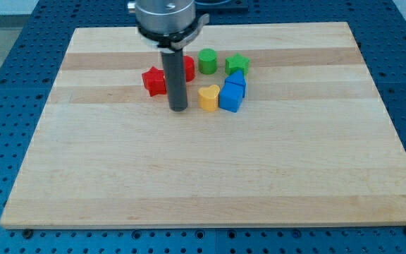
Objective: Separate the yellow hexagon and red circle from each other
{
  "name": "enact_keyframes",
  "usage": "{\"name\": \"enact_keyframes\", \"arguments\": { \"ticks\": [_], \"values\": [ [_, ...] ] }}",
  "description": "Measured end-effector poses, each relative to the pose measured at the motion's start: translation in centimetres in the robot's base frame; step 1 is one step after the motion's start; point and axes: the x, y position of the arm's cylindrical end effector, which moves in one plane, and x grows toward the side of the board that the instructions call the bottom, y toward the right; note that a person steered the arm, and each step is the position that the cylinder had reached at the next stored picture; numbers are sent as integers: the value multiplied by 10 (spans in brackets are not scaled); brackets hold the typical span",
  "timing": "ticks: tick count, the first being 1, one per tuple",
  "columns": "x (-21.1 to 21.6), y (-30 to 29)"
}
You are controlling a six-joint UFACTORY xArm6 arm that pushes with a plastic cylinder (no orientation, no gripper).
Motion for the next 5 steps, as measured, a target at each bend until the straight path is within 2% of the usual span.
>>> {"name": "enact_keyframes", "arguments": {
  "ticks": [3, 5],
  "values": [
    [8, -22],
    [-19, -21]
  ]
}}
